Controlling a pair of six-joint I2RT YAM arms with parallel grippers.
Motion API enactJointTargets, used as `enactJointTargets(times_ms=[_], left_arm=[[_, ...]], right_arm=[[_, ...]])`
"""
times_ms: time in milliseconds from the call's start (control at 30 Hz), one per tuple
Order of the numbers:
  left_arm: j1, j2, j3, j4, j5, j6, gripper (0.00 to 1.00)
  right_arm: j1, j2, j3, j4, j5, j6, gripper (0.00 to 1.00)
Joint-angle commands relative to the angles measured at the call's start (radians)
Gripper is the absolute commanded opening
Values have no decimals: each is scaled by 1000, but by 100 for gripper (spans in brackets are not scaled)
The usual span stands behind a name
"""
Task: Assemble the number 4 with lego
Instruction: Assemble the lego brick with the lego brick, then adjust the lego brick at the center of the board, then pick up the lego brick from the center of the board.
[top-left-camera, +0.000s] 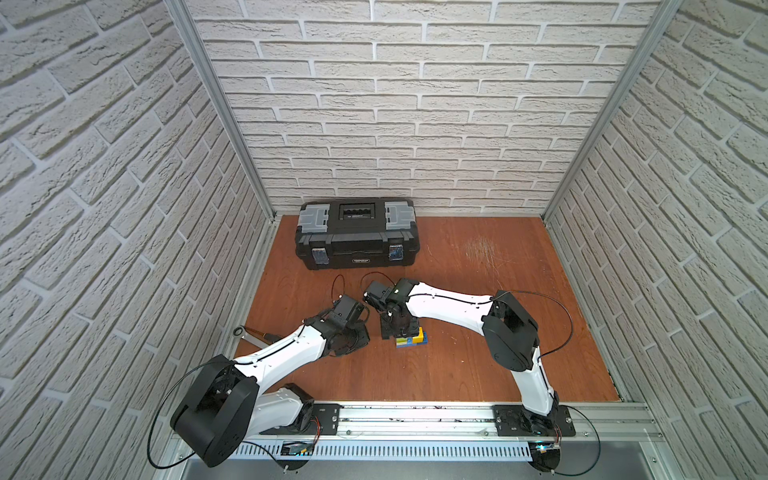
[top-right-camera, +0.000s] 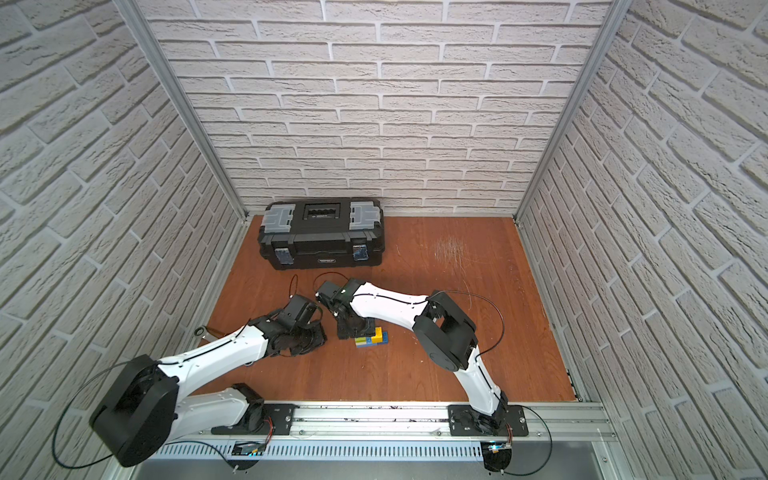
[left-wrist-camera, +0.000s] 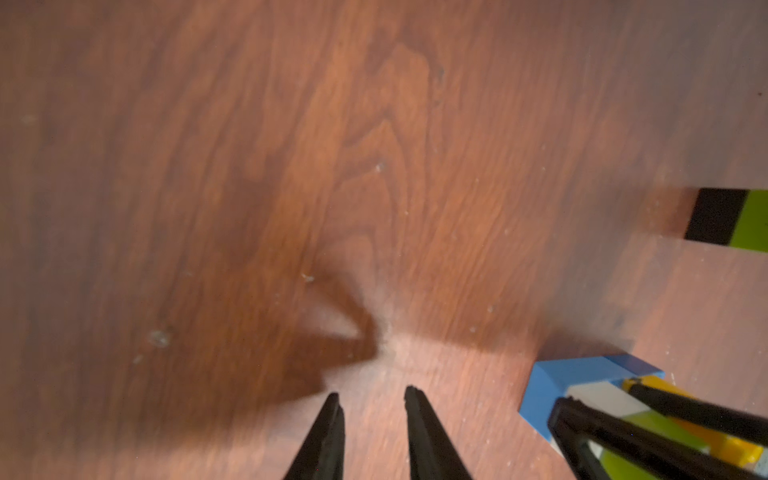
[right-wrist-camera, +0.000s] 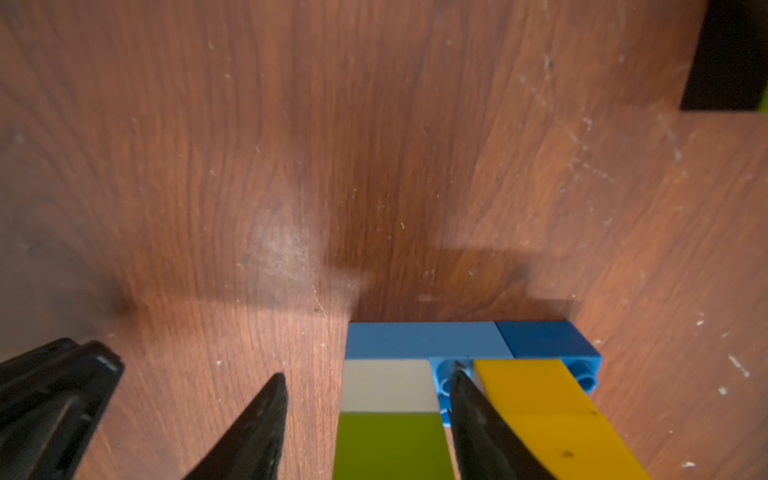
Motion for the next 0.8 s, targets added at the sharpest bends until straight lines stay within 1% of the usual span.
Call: enactJointTargets(times_ms=[0,67,167,233,267,367,433,467,533,567,667,767], left_arm=[[-30,-28,25,36,4,-29,30],[-41,-48,21,42,23,-32,30],[-59,-71,0,94,97,-15,30],[-74,-77,-24,148,165,-1,30],[-83,-77,-37,172,196,5,28],[-121,-88,-68,222,252,19,24],[-138,-90,-74,238,284,31,23],[-148,-90,-74,236,291,43,23],[-168,-85,-61,230,292,63,23],[-180,-76,-52,230,289,71,23],[-197,-28,-17,209,266,88,23],[-198,47,16,190,246,99,21]], right_arm=[[2,-99,14,32,17,-25,64],[0,-138,17,49,19,-45,64],[-28,-194,16,62,40,-85,64],[-77,-217,3,46,83,-121,65],[-109,-222,-9,47,98,-154,66],[-218,-186,-26,47,80,-272,66],[-267,-158,-33,64,80,-346,67],[-284,-141,-35,69,95,-370,68],[-314,-127,-42,87,85,-415,69],[-326,-89,-43,92,85,-424,69],[-351,-59,-56,113,81,-443,68],[-358,-46,-77,145,39,-458,64]])
